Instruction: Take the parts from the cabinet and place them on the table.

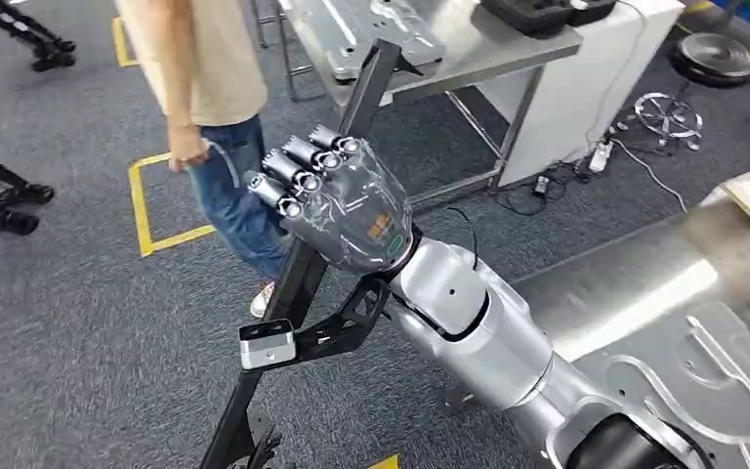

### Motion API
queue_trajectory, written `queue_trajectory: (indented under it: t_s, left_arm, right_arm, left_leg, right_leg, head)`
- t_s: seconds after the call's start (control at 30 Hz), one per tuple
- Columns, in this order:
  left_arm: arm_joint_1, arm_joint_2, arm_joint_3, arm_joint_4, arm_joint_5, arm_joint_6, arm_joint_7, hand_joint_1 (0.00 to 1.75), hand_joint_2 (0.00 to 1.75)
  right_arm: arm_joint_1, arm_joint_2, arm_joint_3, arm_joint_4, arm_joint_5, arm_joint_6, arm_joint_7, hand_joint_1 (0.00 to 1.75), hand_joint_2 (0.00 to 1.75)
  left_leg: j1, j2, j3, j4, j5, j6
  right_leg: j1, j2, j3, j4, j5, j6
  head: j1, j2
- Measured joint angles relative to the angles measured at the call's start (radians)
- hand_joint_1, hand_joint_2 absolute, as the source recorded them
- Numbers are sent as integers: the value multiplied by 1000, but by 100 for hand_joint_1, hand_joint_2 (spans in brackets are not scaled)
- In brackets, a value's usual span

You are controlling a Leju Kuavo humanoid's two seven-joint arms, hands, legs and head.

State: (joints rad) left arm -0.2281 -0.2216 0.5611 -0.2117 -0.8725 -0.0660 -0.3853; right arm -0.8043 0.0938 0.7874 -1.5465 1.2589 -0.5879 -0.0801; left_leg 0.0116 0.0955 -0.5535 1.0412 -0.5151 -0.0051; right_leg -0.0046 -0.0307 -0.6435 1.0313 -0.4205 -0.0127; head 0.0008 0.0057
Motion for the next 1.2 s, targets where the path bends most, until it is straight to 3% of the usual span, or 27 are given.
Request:
queue_trajectory:
  t_s: [0.03, 0.07, 0.13, 0.17, 0.2, 0.27, 0.3, 0.33, 0.43, 0.47, 0.5, 0.53, 0.57, 0.63, 0.67, 0.7, 0.73, 0.77, 0.8, 0.83, 0.97, 1.0, 1.03, 1.07, 1.13, 1.17, 1.2]
  left_arm:
    - [-1, 0, 0, 0, 0, 0, -1, 0, 175]
    - [0, 0, 0, 0, 0, 0, -1, 0, 175]
    - [5, 2, 0, 0, -1, 0, 0, 0, 175]
    - [8, 2, 0, 0, -1, 0, 0, 0, 175]
    - [8, 3, 0, 0, -1, 0, 0, 0, 175]
    - [6, 5, 0, 0, -1, 0, 0, 0, 175]
    - [5, 5, 0, 0, -3, 0, 0, 0, 175]
    - [4, 6, 0, 0, -7, 0, 0, 0, 175]
    - [6, 6, 0, 0, -8, 0, 1, 0, 175]
    - [5, 5, 0, 0, -9, 0, 0, 0, 175]
    - [2, 2, 0, 0, -9, 0, 0, 0, 175]
    - [0, 3, 0, 0, -9, 0, -1, 0, 175]
    - [1, 3, 0, 0, -9, 0, -1, 0, 175]
    - [8, 5, 0, 0, -9, 0, 0, 0, 175]
    - [10, 7, 0, 0, -10, 0, 0, 0, 175]
    - [11, 7, 0, 0, -9, 0, 0, 0, 175]
    - [10, 7, 0, 0, -10, 0, 0, 0, 175]
    - [10, 6, 0, 0, -10, 0, 0, 0, 175]
    - [10, 6, 0, 0, -10, 0, 2, 0, 175]
    - [10, 6, 0, 0, -10, 0, 2, 0, 175]
    - [9, 7, 0, 0, -11, 0, 7, 0, 175]
    - [9, 7, 0, 0, -12, 0, 8, 0, 175]
    - [8, 8, 0, 0, -14, 0, 9, 0, 175]
    - [8, 8, 0, 0, -16, 0, 10, 0, 175]
    - [15, 10, 0, 0, -18, 0, 14, 0, 175]
    - [19, 11, 0, 0, -18, 0, 16, 0, 175]
    - [21, 13, 0, 0, -18, 0, 16, 0, 175]
  right_arm:
    - [-2, 1, 0, 0, 0, 0, 0, 175, 175]
    - [-1, 1, 0, 0, 0, 0, 0, 175, 175]
    - [0, 1, 0, 2, 0, 0, 0, 175, 175]
    - [1, 1, 0, 3, 0, 0, 0, 175, 175]
    - [2, 0, 0, 3, 0, 0, 0, 175, 175]
    - [2, 1, 0, 3, 0, 0, 0, 175, 175]
    - [2, 1, 0, 3, 0, 0, 0, 175, 175]
    - [1, 0, 0, 4, 0, 0, 1, 175, 175]
    - [3, -2, -3, 5, 0, -2, 3, 175, 175]
    - [2, -4, -5, 5, 0, -2, 3, 175, 175]
    - [5, -5, -9, 4, 0, -3, 4, 175, 175]
    - [3, -7, -13, 4, 0, -3, 4, 175, 175]
    - [3, -7, -16, 4, 0, -5, 5, 175, 175]
    - [8, -9, -17, 6, 0, -5, 6, 175, 175]
    - [11, -10, -18, 8, 2, -5, 7, 175, 175]
    - [14, -13, -20, 10, 3, -6, 7, 175, 175]
    - [16, -15, -21, 10, 3, -7, 7, 175, 175]
    - [16, -16, -23, 10, 3, -8, 7, 175, 175]
    - [16, -16, -26, 10, 3, -10, 7, 175, 175]
    - [16, -16, -28, 10, 3, -12, 7, 175, 175]
    - [19, -18, -33, 10, 3, -18, 7, 175, 175]
    - [20, -18, -35, 9, 3, -18, 7, 175, 175]
    - [20, -19, -38, 10, 4, -20, 7, 175, 175]
    - [20, -18, -41, 10, 4, -21, 7, 175, 175]
    - [27, -18, -41, 11, 5, -22, 7, 175, 175]
    - [31, -18, -41, 13, 5, -22, 7, 175, 175]
    - [35, -18, -41, 14, 5, -22, 7, 175, 175]
  left_leg:
    - [1, -45, -24, 52, -35, -1]
    - [2, -72, -60, 132, -75, -3]
    - [2, -86, -133, 276, -126, -6]
    - [2, -87, -148, 298, -119, -5]
    - [2, -88, -140, 271, -87, -4]
    - [3, -99, -74, 115, 11, 1]
    - [7, -133, -40, 31, 44, 5]
    - [9, -172, -31, 9, 29, 5]
    - [2, -150, -29, 7, 34, 14]
    - [10, -140, -28, -3, 41, 24]
    - [13, -123, -24, -10, 48, 32]
    - [13, -115, -24, -13, 50, 39]
    - [11, -102, -25, -13, 51, 42]
    - [8, -75, -26, -13, 49, 45]
    - [8, -61, -26, -12, 48, 45]
    - [7, -48, -26, -12, 47, 44]
    - [7, -37, -24, -12, 45, 42]
    - [7, -27, -21, -12, 43, 40]
    - [6, -19, -16, -12, 39, 37]
    - [2, -11, -15, -12, 36, 32]
    - [-7, 32, -3, -17, 28, 13]
    - [-4, 31, -6, -16, 18, 5]
    - [1, -15, -9, 12, -6, 2]
    - [2, -55, -39, 82, -48, 1]
    - [2, -85, -118, 244, -115, -4]
    - [2, -87, -144, 293, -121, -6]
    - [2, -87, -148, 290, -102, -6]
  right_leg:
    - [-2, 8, -1, -1, 1, -8]
    - [-2, 22, -1, -1, 2, -11]
    - [-1, 51, -3, 1, 2, -12]
    - [0, 67, -3, 3, 2, -12]
    - [0, 82, -2, 6, 2, -12]
    - [-1, 111, -2, 13, 1, -10]
    - [-2, 122, -5, 17, -1, -7]
    - [2, 133, -12, 23, 0, -1]
    - [-7, 162, -21, 13, 14, 20]
    - [0, 173, -23, 12, 17, 27]
    - [1, 138, -25, 23, 6, 27]
    - [5, 85, -42, 60, -25, 30]
    - [3, 56, -76, 134, -67, 35]
    - [-3, 38, -143, 275, -125, 41]
    - [-4, 35, -160, 310, -129, 43]
    - [-6, 34, -151, 295, -110, 44]
    - [-7, 29, -119, 236, -73, 43]
    - [-7, 20, -68, 145, -29, 38]
    - [-2, -10, -16, 55, 5, 30]
    - [11, -64, 6, 11, -10, 23]
    - [18, -15, -2, 3, -4, 7]
    - [5, -3, 8, -8, 1, -1]
    - [4, 7, 11, -12, 3, -4]
    - [1, 17, 10, -12, 5, -9]
    - [1, 44, 9, -11, 4, -12]
    - [1, 60, 9, -8, 4, -12]
    - [1, 75, 9, -6, 4, -11]
  head:
    - [-1, 0]
    - [0, 0]
    - [0, 0]
    - [-1, 0]
    - [0, 0]
    - [0, 0]
    - [0, 0]
    - [0, 0]
    - [-1, 0]
    - [0, 0]
    - [-1, 0]
    - [7, 0]
    - [6, 0]
    - [6, 0]
    - [6, 0]
    - [6, 0]
    - [6, 0]
    - [6, 0]
    - [6, 0]
    - [6, 0]
    - [6, 0]
    - [5, 0]
    - [5, 0]
    - [4, 0]
    - [5, 0]
    - [5, 0]
    - [5, 0]
